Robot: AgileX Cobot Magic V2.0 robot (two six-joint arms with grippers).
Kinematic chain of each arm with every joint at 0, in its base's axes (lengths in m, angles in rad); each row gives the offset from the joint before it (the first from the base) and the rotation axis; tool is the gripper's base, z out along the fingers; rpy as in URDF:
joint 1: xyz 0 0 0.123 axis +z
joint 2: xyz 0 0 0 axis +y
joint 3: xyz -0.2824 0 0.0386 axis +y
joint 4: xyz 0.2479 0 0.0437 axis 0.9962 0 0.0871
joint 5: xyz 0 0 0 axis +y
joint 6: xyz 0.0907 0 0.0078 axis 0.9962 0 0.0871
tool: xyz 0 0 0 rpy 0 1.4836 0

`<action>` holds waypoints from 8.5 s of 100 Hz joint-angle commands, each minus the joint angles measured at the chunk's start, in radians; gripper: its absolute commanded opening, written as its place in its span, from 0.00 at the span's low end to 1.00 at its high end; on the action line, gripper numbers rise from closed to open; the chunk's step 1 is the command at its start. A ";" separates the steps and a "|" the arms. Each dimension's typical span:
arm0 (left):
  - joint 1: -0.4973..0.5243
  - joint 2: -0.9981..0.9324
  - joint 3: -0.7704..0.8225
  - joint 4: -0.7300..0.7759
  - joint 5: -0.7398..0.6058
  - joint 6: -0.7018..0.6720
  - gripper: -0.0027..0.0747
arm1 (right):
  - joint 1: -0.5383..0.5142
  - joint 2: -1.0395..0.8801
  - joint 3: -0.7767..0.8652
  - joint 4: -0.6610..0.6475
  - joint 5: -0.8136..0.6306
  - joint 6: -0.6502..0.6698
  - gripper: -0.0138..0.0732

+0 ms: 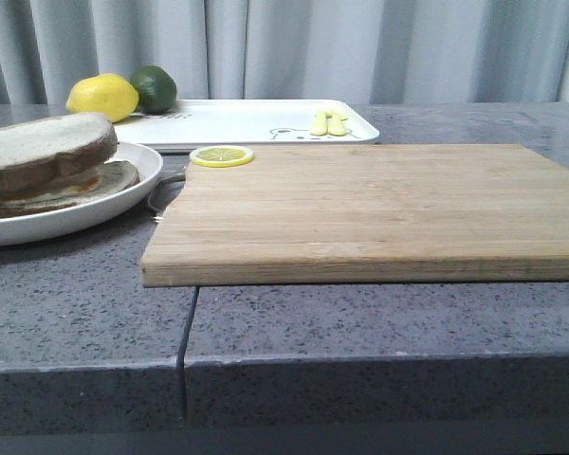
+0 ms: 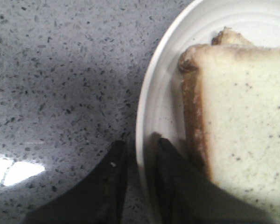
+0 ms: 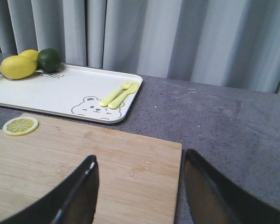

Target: Place bread and move sandwich to tray

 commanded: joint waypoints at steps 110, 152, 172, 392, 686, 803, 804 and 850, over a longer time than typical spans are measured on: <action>0.003 -0.299 -0.069 -0.316 -0.171 -0.010 0.01 | -0.005 0.001 -0.029 -0.011 -0.075 -0.003 0.64; 0.003 -0.008 -0.311 -0.396 -0.173 0.051 0.01 | -0.005 0.001 -0.029 -0.011 -0.075 -0.003 0.64; 0.003 0.184 -0.533 -0.464 -0.068 0.134 0.01 | -0.005 0.001 -0.029 -0.011 -0.075 -0.003 0.64; -0.017 0.821 -1.158 -0.643 0.182 0.255 0.01 | -0.005 0.001 -0.029 -0.011 -0.083 -0.003 0.64; 0.011 0.499 -1.290 -0.270 0.337 0.320 0.32 | -0.005 0.001 -0.029 -0.011 -0.119 -0.003 0.64; -0.128 -0.785 0.339 -0.268 -0.589 0.524 0.32 | -0.005 0.001 -0.029 -0.024 -0.118 -0.058 0.53; -0.128 -0.790 0.344 -0.268 -0.585 0.524 0.32 | -0.005 0.001 -0.029 -0.024 -0.118 -0.058 0.53; -0.128 -0.917 0.432 -0.268 -0.574 0.524 0.03 | -0.005 0.001 0.003 -0.024 -0.113 -0.057 0.13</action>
